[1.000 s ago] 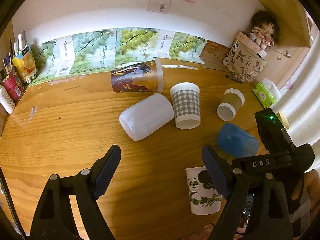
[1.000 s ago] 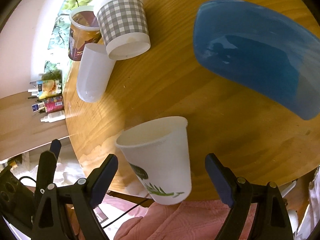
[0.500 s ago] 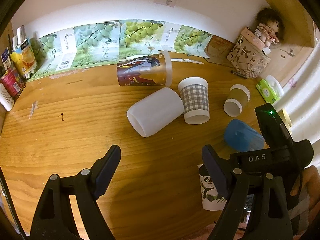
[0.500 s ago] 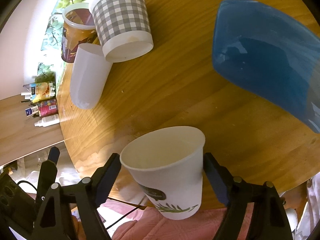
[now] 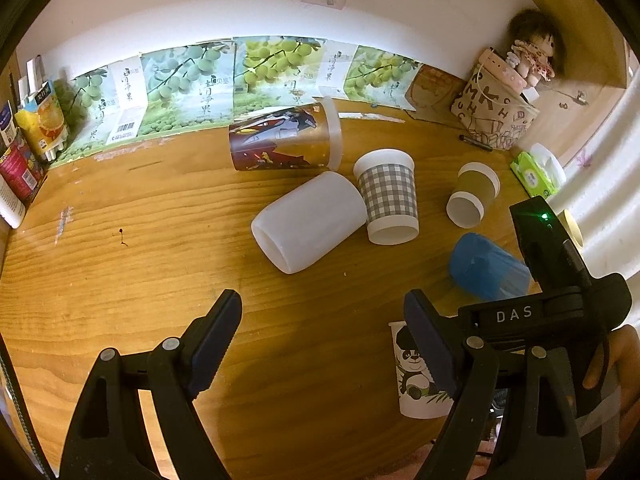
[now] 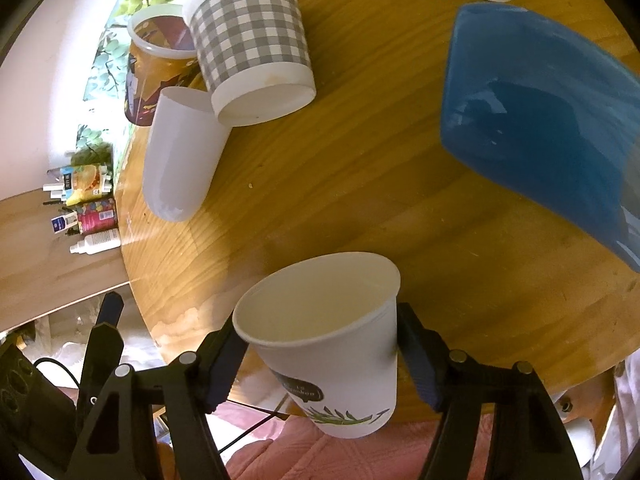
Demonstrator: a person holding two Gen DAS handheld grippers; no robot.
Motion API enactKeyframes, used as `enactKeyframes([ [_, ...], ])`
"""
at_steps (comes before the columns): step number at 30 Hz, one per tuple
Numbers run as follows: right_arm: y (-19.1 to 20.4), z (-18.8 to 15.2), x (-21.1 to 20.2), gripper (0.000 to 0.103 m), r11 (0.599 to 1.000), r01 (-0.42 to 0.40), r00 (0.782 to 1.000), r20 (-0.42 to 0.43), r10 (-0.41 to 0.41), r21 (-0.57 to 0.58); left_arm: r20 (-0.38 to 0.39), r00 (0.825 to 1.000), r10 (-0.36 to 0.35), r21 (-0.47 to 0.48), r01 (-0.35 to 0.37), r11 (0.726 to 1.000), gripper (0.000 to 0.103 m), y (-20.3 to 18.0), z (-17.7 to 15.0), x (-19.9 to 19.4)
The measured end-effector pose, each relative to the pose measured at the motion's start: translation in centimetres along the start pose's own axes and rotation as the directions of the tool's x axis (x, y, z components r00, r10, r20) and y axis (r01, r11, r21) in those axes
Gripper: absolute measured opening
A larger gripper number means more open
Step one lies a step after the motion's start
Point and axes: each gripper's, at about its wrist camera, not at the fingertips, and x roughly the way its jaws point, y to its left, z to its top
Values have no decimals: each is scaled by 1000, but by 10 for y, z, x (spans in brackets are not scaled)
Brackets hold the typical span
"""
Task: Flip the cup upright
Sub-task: 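Carry the upright panda cup with the right gripper toward the blue cup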
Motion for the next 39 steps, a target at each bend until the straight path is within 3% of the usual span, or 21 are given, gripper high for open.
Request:
enactKeyframes([
  [11,10,-4,-10,71,997,-36,997,65,40,-70,-1,1000,13,-22,-13,1000,86,-3,-10,-4],
  [21,15,-13,-31,71,982,-69,981,167,100,-177,15,999,30,-32,-30,999,86,-17,-28,-15],
  [32,2,-28,-55,71,959,-141,943,263,206,-245,22,999,47,-35,-46,998,86,-26,-48,-31],
  [39,-2,-37,-78,71,944,-105,908,356,219,-312,40,996,73,-37,-72,997,86,-31,-65,-44],
])
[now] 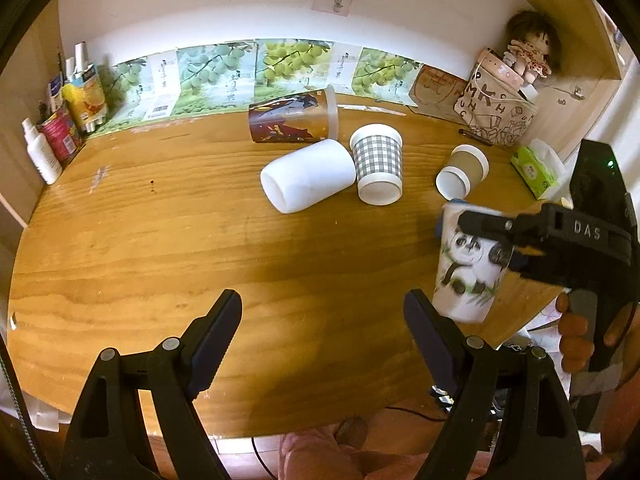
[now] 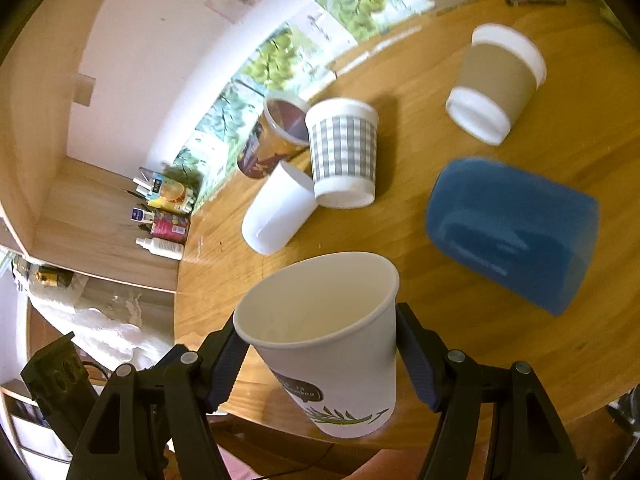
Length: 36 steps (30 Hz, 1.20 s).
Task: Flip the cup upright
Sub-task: 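Carry the upright panda cup with the right gripper toward the blue cup, then lower the panda cup rim-up onto the desk and open the right gripper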
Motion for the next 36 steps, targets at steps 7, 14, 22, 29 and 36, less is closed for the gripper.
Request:
enactKeyframes([
  [7,7,-8,-27,71,994,10,992,130,3,-106,5,1000,6,3,-6,1000,86,-6,-17,-12],
  [14,12,-27,-40,71,974,26,966,257,34,-226,27,1000,16,2,-16,1000,86,-13,-29,-24],
  [22,20,-53,-29,71,932,87,935,351,45,-351,31,999,44,-5,-44,999,86,-14,-38,-31],
  [29,17,-68,-15,71,921,119,912,408,47,-371,16,997,82,-12,-82,997,86,-9,-42,-32],
  [36,14,-72,-3,71,916,132,899,436,50,-378,-2,994,111,0,-111,994,86,-4,-39,-30],
])
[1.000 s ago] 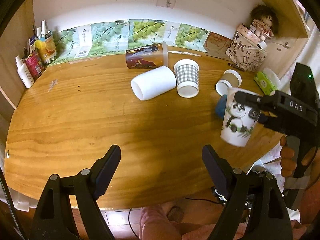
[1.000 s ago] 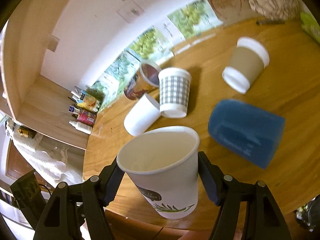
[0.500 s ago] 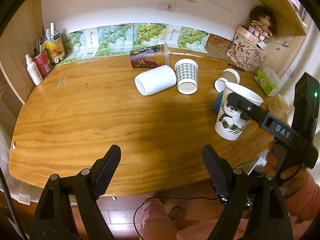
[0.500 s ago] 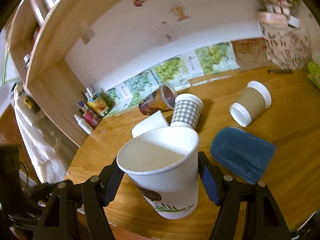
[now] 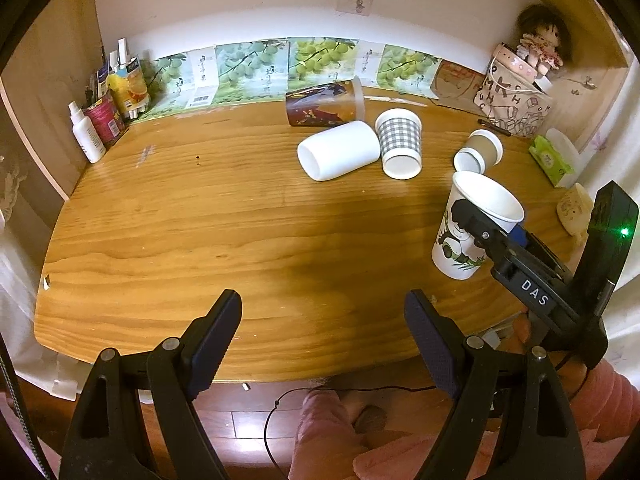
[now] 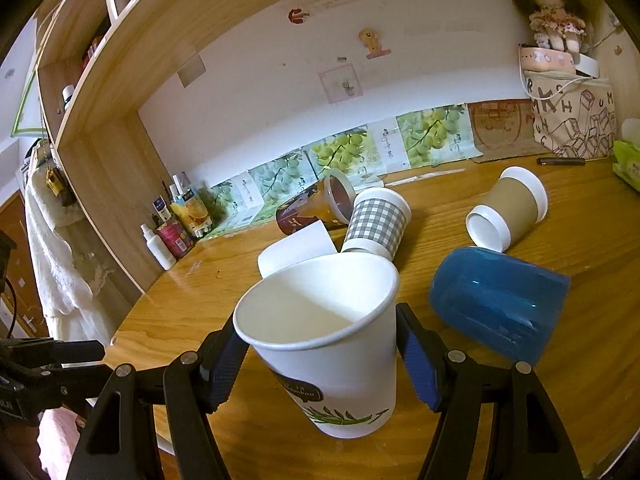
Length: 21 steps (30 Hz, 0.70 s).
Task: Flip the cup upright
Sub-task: 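Lower the panda cup rim-up onto the desk and open the right gripper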
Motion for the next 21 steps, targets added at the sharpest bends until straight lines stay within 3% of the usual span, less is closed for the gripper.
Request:
enactKeyframes([
  [21,-1,-11,28,72,998,57,998,-10,-57,-36,-50,999,8,33,-6,999,86,3,12,20],
])
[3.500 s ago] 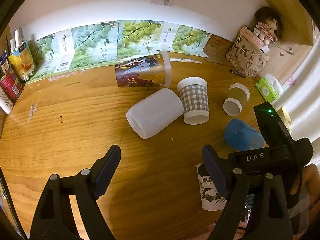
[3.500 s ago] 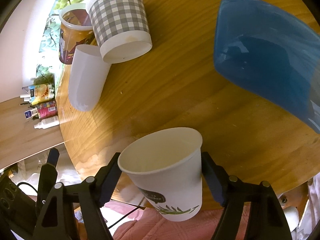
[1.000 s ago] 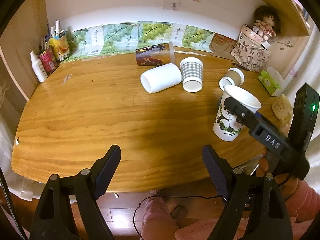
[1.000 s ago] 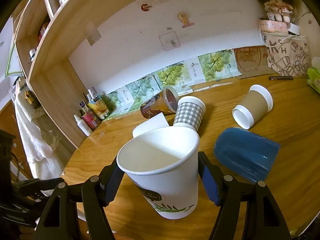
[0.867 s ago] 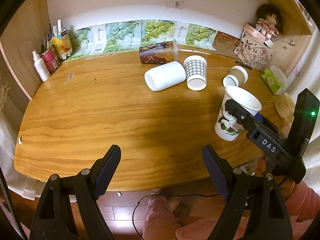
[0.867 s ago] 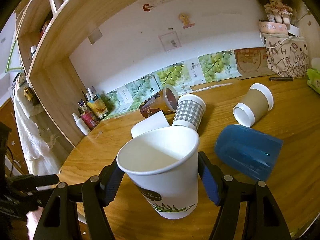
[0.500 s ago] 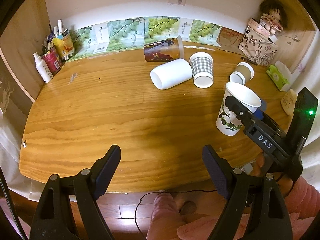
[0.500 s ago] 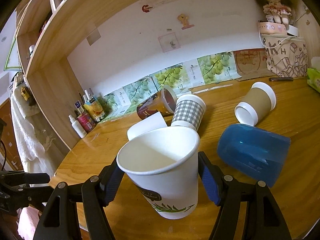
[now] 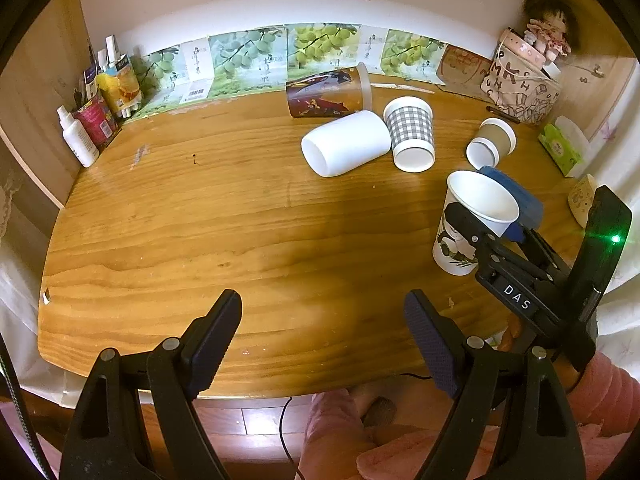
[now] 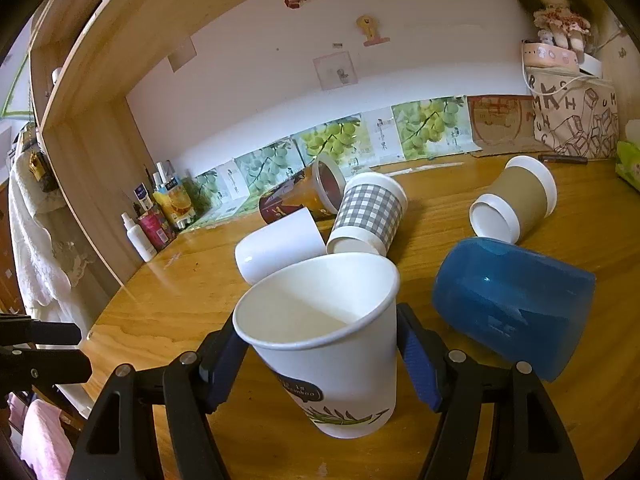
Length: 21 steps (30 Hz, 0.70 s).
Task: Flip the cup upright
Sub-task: 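Lower the panda cup rim-up onto the desk and open the right gripper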
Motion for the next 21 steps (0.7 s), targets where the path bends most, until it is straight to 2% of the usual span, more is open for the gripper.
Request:
enactKeyframes([
  [14,3,-2,1,73,999,-7,1000,-26,6,-34,-11,1000,-17,0,17,1000,86,0,-2,4],
  [21,5,-8,-1,73,998,-9,998,-70,5,-67,-6,1000,-27,8,28,1000,86,-5,-3,2],
])
